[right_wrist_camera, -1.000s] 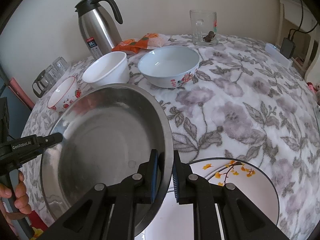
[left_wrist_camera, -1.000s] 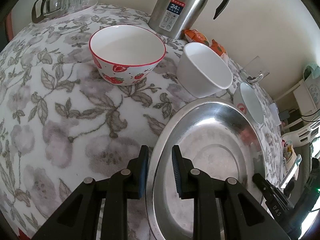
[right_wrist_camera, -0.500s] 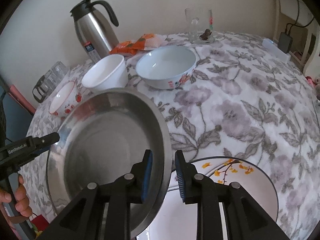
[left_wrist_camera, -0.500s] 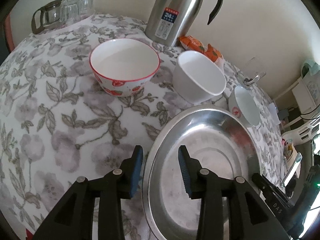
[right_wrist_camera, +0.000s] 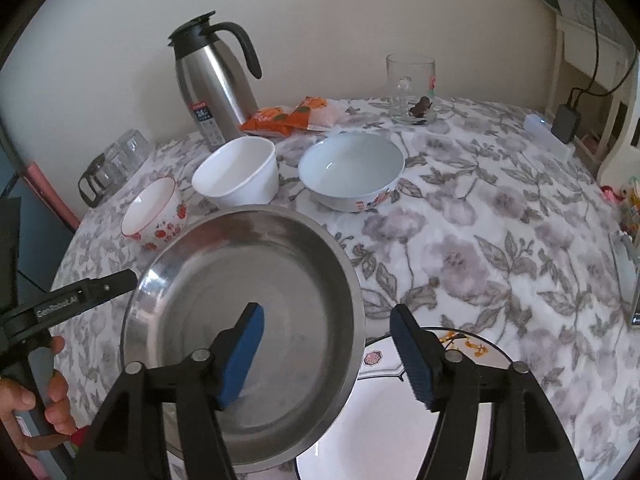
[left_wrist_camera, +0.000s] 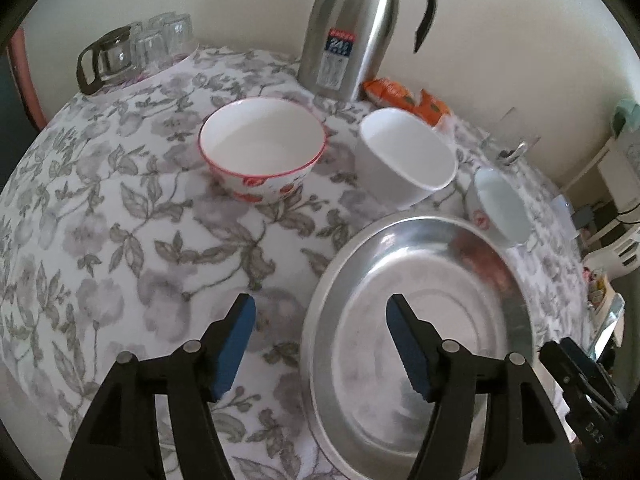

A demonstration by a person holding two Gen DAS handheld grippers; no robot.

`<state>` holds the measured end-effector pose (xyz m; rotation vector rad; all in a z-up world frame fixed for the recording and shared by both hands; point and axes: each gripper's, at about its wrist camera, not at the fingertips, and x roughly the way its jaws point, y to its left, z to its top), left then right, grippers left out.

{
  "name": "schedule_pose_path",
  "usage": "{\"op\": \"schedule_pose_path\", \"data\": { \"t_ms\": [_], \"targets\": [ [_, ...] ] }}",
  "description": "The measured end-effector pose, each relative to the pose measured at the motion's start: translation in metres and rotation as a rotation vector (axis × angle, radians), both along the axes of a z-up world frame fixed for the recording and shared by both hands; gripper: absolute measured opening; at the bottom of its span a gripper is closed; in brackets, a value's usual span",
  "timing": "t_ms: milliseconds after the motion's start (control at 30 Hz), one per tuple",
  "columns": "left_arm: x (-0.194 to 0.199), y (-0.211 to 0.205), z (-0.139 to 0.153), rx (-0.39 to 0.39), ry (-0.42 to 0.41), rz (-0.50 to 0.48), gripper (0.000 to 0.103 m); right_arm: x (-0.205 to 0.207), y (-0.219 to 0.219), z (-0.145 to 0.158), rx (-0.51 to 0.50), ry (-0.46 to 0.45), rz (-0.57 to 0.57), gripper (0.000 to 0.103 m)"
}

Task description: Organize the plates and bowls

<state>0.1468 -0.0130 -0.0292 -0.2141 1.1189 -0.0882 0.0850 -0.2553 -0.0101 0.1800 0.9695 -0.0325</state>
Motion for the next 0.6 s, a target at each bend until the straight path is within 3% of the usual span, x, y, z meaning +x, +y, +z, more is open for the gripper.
{"op": "schedule_pose_path", "data": {
  "t_ms": [67,267,333,600],
  "targets": [
    [-0.001,0.002,-0.002,0.009,0.005,0.019,0.081,0.000,0.000,-0.002,0.000,0.001,0.002,0.079],
    [-0.004,0.010,0.006,0.008,-0.046,0.058,0.094,-0.001,-0.002,-0.001,-0.010,-0.017,-0.011,0.093],
    [-0.005,0.010,0.010,0.016,-0.075,0.065,0.099,-0.002,0.000,0.000,-0.020,-0.025,-0.008,0.103],
    [-0.013,0.012,0.030,-0.003,-0.207,0.098,0.099,-0.006,-0.003,0.007,-0.018,-0.073,-0.008,0.103]
  ]
}}
